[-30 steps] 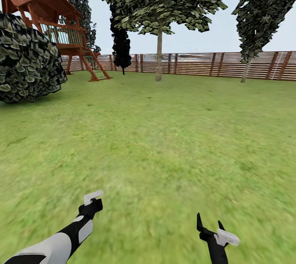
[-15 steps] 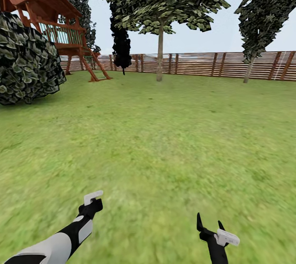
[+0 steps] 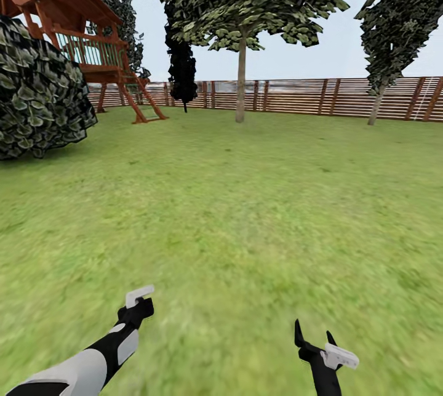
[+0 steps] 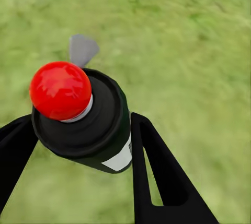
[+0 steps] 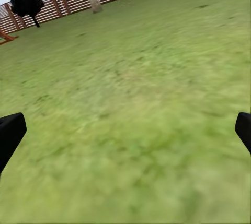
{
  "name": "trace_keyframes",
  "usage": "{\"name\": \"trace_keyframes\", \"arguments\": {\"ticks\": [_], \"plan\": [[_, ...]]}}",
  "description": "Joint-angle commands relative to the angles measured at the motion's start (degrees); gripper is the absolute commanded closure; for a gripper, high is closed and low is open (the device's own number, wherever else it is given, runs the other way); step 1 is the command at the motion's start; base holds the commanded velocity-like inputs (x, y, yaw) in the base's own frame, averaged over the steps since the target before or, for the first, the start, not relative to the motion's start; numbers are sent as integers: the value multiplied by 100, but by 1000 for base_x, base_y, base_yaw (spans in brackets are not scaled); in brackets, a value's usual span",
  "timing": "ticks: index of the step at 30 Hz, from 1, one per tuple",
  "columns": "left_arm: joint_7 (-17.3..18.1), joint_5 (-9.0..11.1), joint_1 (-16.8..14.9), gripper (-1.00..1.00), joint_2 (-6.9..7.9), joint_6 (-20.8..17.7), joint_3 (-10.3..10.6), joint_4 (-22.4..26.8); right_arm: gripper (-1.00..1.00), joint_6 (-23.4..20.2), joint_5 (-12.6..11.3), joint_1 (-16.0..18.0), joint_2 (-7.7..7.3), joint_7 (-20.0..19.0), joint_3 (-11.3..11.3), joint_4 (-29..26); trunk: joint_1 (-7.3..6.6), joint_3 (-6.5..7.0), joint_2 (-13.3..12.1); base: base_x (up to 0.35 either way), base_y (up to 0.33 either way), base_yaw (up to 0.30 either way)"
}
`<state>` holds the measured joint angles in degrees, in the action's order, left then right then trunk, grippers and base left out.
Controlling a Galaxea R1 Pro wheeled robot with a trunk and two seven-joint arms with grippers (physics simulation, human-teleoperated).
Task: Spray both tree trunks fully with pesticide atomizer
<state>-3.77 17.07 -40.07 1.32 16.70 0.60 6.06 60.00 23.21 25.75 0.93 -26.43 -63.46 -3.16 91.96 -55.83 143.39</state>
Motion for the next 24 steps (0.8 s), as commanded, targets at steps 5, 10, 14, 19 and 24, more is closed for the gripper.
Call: {"name": "trace_keyframes", "arguments": {"ticks": [5,10,14,19,24], "plan": [[-1,-2,0,100,0,0,2,1,-100,0,0,0,2,-1,3,0,0,0,0,335,113,0],[-1,-2,0,100,0,0,2,1,-100,0,0,0,3,-1,1,0,0,0,0,335,113,0],[-1,-2,0,100,0,0,2,1,-100,0,-1,0,3,0,0,0,0,0,0,335,113,0],[-1,-2,0,100,0,0,2,1,-100,0,-1,0,1,-2,0,0,0,0,0,335,113,0],[-1,-2,0,100,0,0,2,1,-100,0,-1,0,2,-3,1,0,0,0,0,335,113,0]]}}
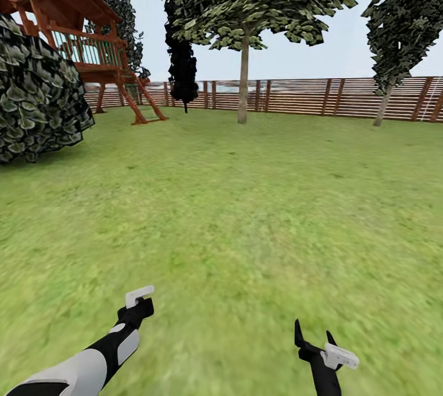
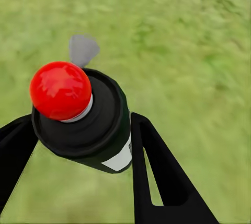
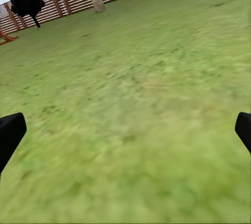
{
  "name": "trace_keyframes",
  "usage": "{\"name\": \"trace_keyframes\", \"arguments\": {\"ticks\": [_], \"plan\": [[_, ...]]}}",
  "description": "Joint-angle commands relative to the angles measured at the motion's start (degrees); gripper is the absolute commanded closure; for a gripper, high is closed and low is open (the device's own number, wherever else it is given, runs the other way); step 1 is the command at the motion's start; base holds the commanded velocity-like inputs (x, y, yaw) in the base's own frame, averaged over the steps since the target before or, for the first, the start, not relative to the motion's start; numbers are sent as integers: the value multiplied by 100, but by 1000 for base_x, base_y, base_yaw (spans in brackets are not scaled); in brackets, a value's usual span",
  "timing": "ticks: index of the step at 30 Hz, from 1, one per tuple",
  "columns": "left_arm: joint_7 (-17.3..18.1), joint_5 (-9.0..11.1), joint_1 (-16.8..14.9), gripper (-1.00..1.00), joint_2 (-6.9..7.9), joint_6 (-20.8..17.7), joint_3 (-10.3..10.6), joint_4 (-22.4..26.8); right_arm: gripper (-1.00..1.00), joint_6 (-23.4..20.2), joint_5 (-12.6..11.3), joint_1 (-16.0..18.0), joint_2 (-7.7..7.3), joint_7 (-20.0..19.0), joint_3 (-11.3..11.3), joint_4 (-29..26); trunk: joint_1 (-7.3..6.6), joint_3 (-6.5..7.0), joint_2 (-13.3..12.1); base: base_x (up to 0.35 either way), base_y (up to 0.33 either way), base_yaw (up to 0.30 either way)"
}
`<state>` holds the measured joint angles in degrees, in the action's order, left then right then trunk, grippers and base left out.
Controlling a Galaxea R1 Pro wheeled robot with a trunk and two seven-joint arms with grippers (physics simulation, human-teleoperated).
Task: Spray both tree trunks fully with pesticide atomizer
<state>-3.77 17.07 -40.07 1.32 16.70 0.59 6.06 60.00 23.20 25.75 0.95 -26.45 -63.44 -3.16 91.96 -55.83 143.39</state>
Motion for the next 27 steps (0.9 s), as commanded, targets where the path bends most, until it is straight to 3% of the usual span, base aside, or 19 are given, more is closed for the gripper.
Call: {"name": "trace_keyframes", "arguments": {"ticks": [1,27], "plan": [[-1,-2,0,100,0,0,2,1,-100,0,0,0,-3,0,-1,0,0,0,0,335,113,0],[-1,-2,0,100,0,0,2,1,-100,0,0,0,0,3,-1,0,0,0,0,335,113,0]]}}
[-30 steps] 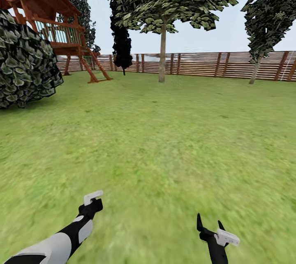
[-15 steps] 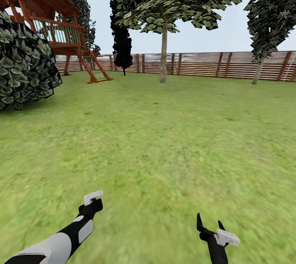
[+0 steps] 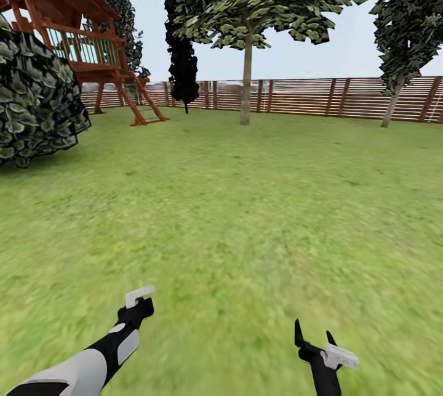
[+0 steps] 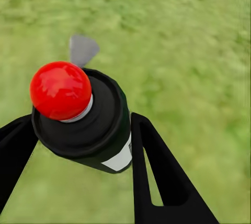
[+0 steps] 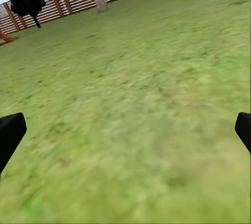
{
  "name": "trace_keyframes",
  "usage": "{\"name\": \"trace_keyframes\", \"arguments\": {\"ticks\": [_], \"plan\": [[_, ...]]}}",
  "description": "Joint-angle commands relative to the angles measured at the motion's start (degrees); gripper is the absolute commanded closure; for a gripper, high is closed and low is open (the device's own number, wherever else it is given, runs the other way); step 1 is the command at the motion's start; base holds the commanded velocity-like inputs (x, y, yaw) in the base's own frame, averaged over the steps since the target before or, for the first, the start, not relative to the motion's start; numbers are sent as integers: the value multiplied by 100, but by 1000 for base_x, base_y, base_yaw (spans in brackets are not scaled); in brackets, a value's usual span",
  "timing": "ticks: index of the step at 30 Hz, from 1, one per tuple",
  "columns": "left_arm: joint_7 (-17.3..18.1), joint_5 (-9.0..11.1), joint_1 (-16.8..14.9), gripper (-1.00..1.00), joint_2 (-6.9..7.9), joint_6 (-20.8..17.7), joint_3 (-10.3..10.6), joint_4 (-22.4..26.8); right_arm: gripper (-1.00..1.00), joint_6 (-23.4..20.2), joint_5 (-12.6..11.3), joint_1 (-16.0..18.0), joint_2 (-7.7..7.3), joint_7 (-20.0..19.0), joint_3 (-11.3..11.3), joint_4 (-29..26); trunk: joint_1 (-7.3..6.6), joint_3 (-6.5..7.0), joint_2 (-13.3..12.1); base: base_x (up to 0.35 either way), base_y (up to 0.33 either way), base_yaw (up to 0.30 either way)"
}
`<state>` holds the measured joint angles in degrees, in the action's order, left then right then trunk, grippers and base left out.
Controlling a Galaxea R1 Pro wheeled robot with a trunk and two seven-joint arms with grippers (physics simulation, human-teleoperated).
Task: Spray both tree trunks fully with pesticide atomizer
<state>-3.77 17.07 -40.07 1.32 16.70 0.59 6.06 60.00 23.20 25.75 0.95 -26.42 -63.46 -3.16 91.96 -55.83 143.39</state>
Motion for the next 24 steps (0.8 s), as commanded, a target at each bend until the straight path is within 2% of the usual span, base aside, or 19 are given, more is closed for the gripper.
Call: {"name": "trace_keyframes", "arguments": {"ticks": [1,24], "plan": [[-1,-2,0,100,0,0,2,1,-100,0,0,0,0,-1,0,0,0,0,0,335,113,0],[-1,-2,0,100,0,0,2,1,-100,0,0,0,-1,-3,1,0,0,0,0,335,113,0]]}}
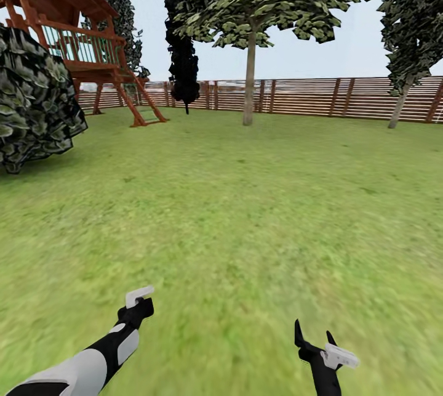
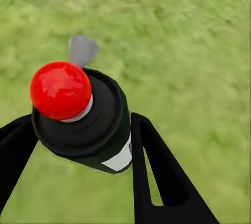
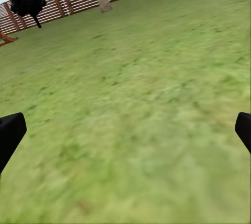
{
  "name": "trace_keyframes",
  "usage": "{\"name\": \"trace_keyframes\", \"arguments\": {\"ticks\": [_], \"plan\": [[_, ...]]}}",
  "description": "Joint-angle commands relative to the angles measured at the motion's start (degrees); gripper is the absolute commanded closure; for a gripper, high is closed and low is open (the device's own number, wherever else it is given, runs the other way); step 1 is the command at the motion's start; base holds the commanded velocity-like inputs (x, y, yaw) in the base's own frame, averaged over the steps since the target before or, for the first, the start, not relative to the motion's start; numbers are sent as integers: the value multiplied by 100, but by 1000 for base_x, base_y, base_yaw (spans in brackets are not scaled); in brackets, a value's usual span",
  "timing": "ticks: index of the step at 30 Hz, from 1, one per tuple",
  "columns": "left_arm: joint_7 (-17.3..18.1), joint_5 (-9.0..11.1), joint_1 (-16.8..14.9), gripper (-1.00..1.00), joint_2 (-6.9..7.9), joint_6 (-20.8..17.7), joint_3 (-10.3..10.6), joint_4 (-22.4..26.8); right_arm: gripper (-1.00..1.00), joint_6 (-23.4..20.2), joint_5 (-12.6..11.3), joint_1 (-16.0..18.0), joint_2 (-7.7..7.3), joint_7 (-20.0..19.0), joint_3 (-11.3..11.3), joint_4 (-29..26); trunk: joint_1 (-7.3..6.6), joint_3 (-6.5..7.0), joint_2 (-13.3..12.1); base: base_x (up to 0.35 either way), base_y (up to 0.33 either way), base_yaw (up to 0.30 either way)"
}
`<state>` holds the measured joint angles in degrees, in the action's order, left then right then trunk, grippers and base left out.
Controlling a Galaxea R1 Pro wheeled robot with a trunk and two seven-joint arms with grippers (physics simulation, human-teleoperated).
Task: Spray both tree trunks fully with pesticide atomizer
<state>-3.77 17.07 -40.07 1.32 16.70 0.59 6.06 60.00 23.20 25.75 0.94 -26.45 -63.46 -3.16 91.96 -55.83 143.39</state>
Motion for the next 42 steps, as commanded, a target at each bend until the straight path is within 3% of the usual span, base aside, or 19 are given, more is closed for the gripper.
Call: {"name": "trace_keyframes", "arguments": {"ticks": [1,42], "plan": [[-1,-2,0,100,0,0,2,1,-100,0,1,0,0,0,1,0,0,0,0,335,113,0],[-1,-2,0,100,0,0,2,1,-100,0,1,0,-1,0,2,0,0,0,0,335,113,0]]}}
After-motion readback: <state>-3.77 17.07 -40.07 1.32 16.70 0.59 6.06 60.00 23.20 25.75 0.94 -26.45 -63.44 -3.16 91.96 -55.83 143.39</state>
